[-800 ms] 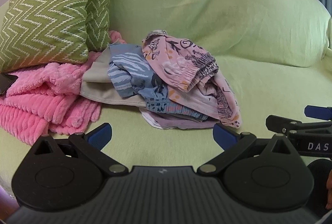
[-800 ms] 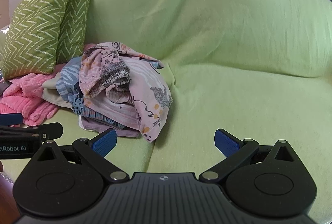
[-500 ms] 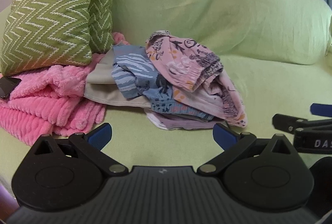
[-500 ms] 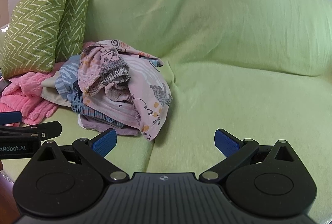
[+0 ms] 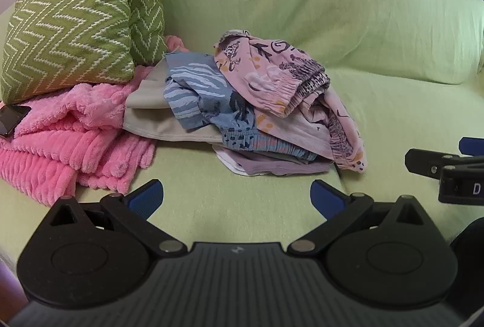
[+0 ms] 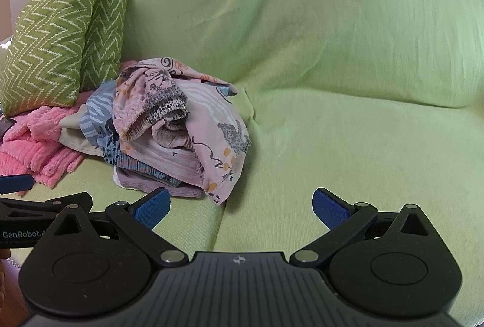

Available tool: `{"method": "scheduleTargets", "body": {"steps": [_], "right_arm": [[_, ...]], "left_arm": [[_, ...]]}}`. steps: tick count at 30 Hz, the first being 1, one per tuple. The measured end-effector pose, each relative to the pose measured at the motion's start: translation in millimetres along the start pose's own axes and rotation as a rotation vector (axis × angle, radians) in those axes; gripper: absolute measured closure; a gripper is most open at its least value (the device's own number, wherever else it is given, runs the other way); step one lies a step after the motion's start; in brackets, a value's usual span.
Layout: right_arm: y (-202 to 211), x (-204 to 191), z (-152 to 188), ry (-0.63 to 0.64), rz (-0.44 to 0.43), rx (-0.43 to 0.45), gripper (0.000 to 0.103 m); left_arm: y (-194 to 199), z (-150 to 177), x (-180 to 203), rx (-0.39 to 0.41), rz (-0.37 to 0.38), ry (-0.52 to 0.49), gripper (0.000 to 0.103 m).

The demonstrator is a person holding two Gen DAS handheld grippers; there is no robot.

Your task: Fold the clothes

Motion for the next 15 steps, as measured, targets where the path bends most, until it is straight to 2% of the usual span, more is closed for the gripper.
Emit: {"method": "scheduleTargets", "body": {"steps": [15], "right_arm": [[0.2,-1.4,-0.8,-0.003,0.001,-0.003,0.0]], "left_arm": [[0.3,1.0,1.3,-0.004,0.011,-0.009,0.001]]}}
Point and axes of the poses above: each gripper's, at about its wrist camera, not at the fingertips, and y roughly against the way its jaws point, x to its right, z to its underside, the point moved 2 cm from there along -y, roughly the way its jaws point, and after that the axes turned 8 degrees about y, right-handed, at the moved point
